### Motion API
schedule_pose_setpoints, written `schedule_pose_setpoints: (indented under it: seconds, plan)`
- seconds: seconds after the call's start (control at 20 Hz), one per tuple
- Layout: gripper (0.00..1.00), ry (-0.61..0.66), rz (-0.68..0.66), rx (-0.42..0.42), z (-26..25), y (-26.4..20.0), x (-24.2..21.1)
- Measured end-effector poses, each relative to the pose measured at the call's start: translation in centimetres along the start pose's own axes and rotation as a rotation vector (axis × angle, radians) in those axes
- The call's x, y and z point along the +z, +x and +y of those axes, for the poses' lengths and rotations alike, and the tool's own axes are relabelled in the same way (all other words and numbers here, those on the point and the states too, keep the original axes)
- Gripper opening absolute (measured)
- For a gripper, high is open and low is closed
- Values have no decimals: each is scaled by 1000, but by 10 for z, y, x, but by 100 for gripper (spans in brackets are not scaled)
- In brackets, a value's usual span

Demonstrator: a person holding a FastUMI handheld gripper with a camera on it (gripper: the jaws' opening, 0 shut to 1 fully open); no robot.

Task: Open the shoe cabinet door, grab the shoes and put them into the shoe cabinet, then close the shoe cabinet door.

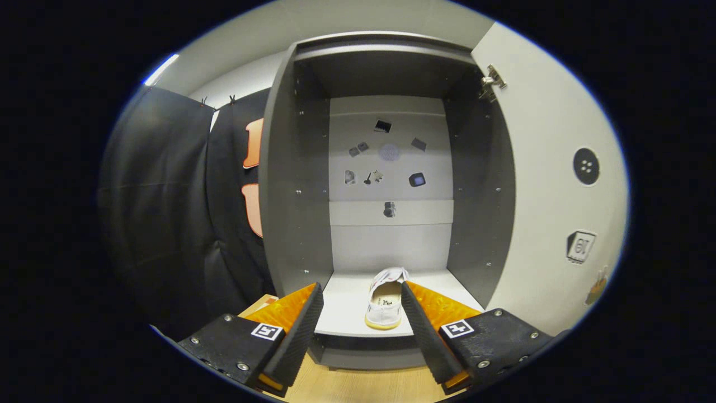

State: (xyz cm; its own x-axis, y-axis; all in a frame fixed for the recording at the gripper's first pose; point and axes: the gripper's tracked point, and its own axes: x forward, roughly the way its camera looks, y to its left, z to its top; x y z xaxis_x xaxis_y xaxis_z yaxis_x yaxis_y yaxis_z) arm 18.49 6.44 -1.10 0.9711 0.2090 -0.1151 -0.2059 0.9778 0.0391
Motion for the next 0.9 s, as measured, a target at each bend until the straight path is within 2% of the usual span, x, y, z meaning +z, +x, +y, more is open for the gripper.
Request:
schedule_pose_setpoints:
  seconds: [0.25, 0.5, 0.65, 0.9]
  plan:
    - [89, -17, -48, -58, -10, -93, 17]
    - [90, -1, -91, -76, -7, -167, 35]
    - [91, 35, -124, -69, -2, -199, 43]
    - [91, 37, -140, -131, -11, -240, 42]
